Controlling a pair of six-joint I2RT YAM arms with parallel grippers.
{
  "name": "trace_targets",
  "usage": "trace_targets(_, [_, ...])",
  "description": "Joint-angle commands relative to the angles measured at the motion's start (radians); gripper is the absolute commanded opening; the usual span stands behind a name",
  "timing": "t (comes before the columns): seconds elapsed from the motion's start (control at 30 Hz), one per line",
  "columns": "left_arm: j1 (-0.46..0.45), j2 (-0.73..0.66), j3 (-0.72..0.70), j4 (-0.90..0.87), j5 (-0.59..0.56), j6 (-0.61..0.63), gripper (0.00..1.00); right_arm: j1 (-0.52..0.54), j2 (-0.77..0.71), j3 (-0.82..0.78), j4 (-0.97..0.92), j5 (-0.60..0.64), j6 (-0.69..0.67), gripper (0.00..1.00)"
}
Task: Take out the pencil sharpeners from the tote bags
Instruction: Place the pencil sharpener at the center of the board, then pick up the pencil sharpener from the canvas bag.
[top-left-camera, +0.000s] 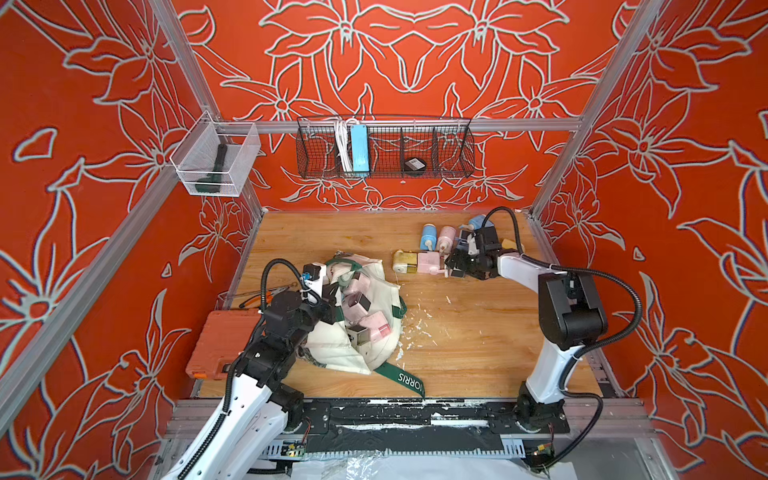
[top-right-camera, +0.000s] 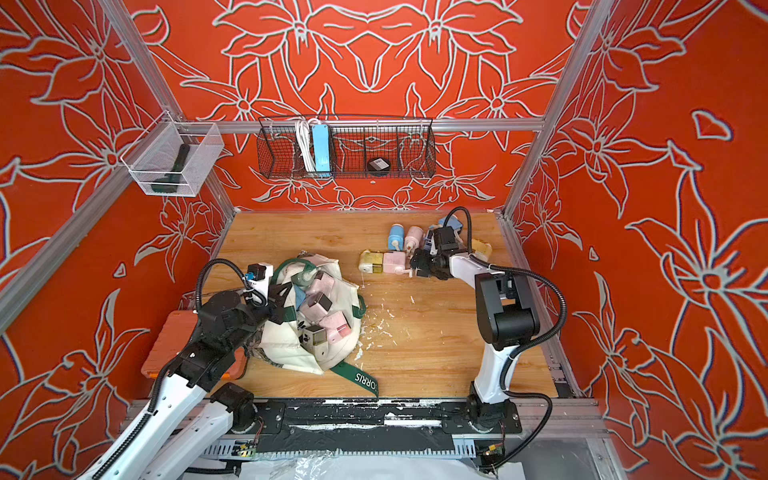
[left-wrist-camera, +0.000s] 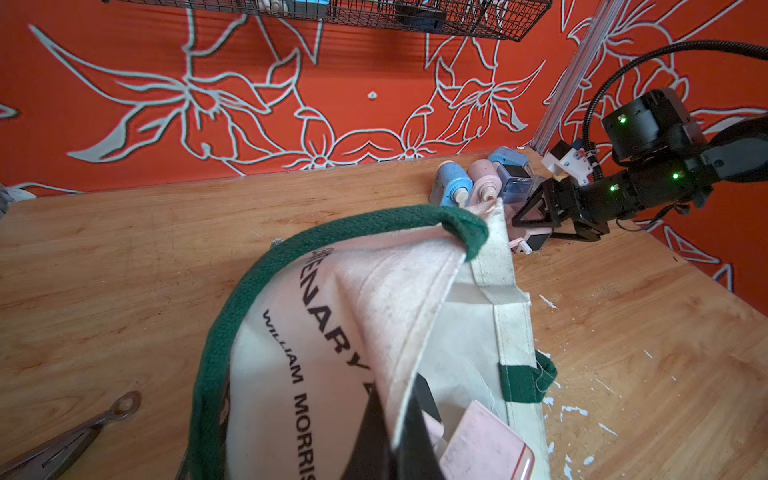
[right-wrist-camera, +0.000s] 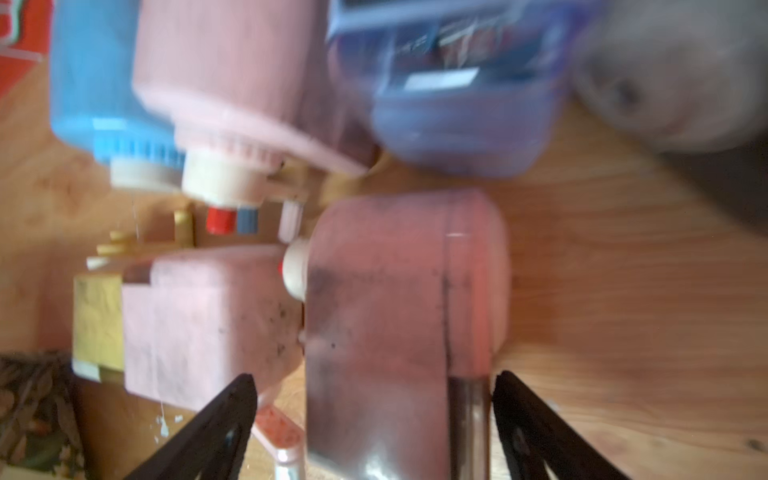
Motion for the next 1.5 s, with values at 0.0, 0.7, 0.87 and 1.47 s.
trace_targets(0.0, [-0.002, -0.003, 0.011, 0.005, 0.008, -0.009, 0.00, 0.017, -0.019, 0.004, -0.013, -0.029, -0.015, 0.91])
trace_targets(0.7, [-0.002, -0.001, 0.011, 0.008, 0.009, -0.009, 0.00, 0.506, -0.580, -0.373, 0.292, -0.121, -0.023, 0.82])
trace_targets(0.87, [-0.002, -0.004, 0.012, 0.008, 0.007, -0.009, 0.00, 0.646, -0.541, -0.393, 0.301, -0.142, -0.126, 0.81])
trace_targets(1.47, [-0.002, -0.001, 0.011, 0.007, 0.006, -0.009, 0.00, 0.845, -0.183, -0.244, 0.395, -0.240, 0.124, 0.74])
